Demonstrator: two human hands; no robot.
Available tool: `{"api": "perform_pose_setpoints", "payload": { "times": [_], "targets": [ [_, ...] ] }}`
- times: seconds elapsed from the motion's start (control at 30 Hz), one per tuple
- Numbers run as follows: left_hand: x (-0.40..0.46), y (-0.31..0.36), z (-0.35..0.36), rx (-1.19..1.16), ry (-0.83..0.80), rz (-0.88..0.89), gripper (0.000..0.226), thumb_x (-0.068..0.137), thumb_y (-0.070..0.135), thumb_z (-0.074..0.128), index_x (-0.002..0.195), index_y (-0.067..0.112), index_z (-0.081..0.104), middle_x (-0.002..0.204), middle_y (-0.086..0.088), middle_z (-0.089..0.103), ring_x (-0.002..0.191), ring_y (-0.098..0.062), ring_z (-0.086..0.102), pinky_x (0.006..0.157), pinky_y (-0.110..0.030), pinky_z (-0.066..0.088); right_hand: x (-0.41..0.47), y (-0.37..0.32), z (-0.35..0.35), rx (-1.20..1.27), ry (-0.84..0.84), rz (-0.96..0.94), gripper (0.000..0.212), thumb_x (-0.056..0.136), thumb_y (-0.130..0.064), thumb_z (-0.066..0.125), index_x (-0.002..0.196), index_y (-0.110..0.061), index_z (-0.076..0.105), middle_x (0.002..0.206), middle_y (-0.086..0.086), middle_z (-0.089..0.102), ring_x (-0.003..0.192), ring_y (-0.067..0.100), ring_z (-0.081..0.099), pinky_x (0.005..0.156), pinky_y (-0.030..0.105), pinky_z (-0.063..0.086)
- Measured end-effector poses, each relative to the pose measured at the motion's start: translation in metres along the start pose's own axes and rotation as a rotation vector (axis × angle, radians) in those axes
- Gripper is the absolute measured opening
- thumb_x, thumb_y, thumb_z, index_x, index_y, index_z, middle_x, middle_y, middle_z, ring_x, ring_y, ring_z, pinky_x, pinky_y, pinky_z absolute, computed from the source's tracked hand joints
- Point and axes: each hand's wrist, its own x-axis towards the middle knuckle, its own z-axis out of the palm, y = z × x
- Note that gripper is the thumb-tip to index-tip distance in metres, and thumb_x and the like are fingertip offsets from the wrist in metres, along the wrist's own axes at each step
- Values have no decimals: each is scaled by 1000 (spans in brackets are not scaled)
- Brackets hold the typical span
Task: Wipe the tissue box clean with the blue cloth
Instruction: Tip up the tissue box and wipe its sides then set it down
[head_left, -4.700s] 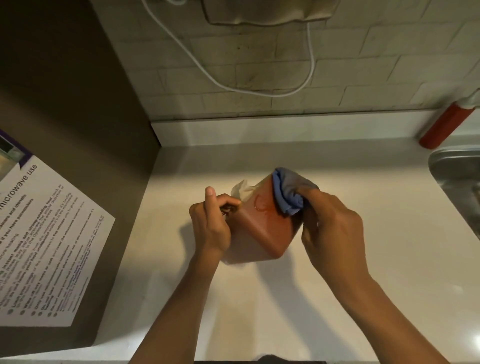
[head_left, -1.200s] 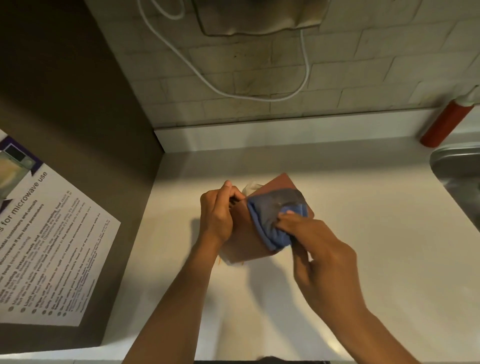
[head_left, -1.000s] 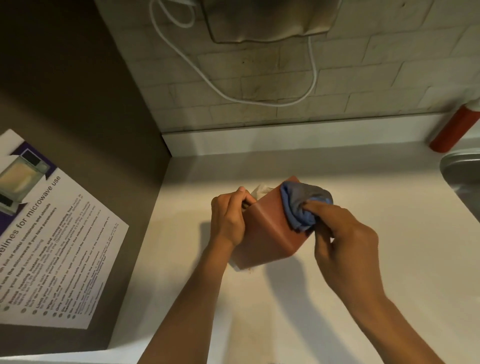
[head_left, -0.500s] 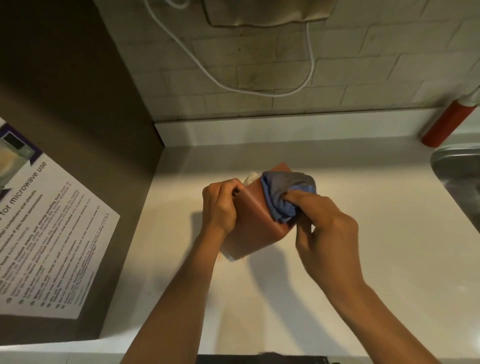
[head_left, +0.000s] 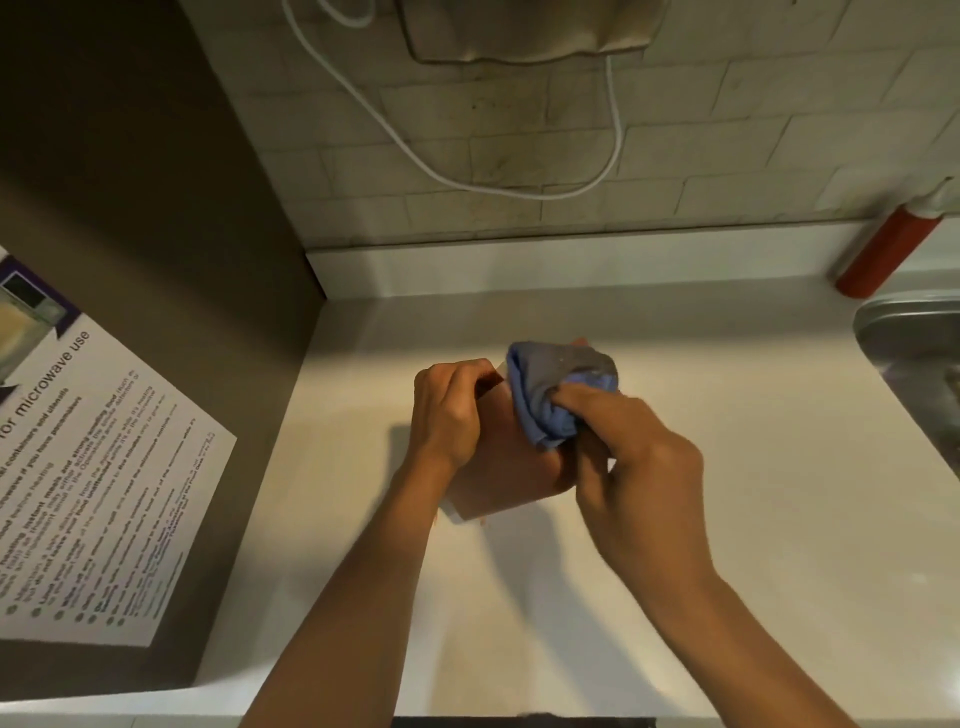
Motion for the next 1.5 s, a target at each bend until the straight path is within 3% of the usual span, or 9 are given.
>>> {"api": "perform_pose_setpoints", "payload": {
  "times": [0.1, 0.37, 0.57, 0.77, 0.9, 1.1, 1.27, 1.37, 1.5],
  "targets": [
    [0, -2, -5, -45, -18, -6, 36, 80, 36, 37, 53, 19, 53, 56, -13, 51, 57, -25, 45, 58, -39, 40, -20, 5, -6, -22, -46, -69, 41, 75, 9, 59, 107, -14, 70, 102, -1, 70, 93, 11, 60, 88, 1, 34],
    [-3, -5, -1, 18, -36, -8, 40, 88, 20, 37, 51, 30, 49, 49, 3, 40, 50, -14, 37, 55, -33, 29, 24, 16, -3, -88, -28, 21, 36, 70, 5, 61, 99, -12, 73, 89, 6, 73, 76, 25, 67, 71, 17, 45],
    [-9, -13, -4, -58, 26, 14, 35, 83, 35, 37, 54, 35, 56, 51, 6, 48, 54, -16, 38, 53, -31, 34, -10, -2, -8, 8, -91, -137, 41, 74, 4, 57, 108, -16, 67, 102, -1, 69, 91, 12, 60, 90, 2, 36],
    [-10, -6, 0, -64, -50, 49, 35, 83, 31, 38, 55, 36, 59, 53, 14, 53, 54, -5, 49, 56, -24, 35, 24, 21, -10, -125, -75, 52, 40, 69, 10, 63, 100, -13, 73, 91, 6, 73, 77, 28, 68, 71, 18, 43],
    [-3, -18, -5, -14, 45, -35, 37, 86, 28, 41, 51, 23, 52, 50, 11, 45, 51, -6, 36, 52, -29, 34, 18, -11, 5, -9, -88, -94, 30, 79, -10, 49, 99, -15, 71, 92, 3, 71, 83, 18, 62, 73, 15, 44],
    [-7, -20, -8, -64, -18, 12, 39, 86, 29, 37, 57, 37, 62, 54, 10, 53, 54, -7, 46, 54, -27, 36, -6, 9, -15, -82, -148, -152, 49, 64, 17, 64, 101, -14, 70, 93, 2, 70, 81, 21, 62, 72, 20, 48],
    [-9, -19, 0, -110, 31, -35, 32, 85, 32, 36, 55, 26, 48, 55, -9, 44, 53, -11, 37, 50, -38, 33, 36, 5, -4, -106, -173, -81, 32, 68, -5, 58, 94, -15, 73, 90, 1, 72, 77, 23, 65, 68, 23, 48],
    [-14, -25, 5, -121, 123, -61, 37, 82, 36, 35, 52, 29, 55, 50, 10, 50, 52, -3, 40, 48, -29, 37, 35, -9, 8, -96, -208, -148, 24, 70, -14, 63, 92, -17, 73, 87, 0, 72, 76, 19, 63, 66, 25, 51],
    [-16, -24, 4, -147, 96, -73, 33, 83, 32, 38, 56, 21, 51, 57, 5, 43, 58, -17, 38, 50, -44, 35, 49, 14, 0, -132, -206, -79, 32, 65, 0, 64, 93, -14, 73, 86, 6, 73, 74, 30, 66, 61, 34, 55]
  ]
}}
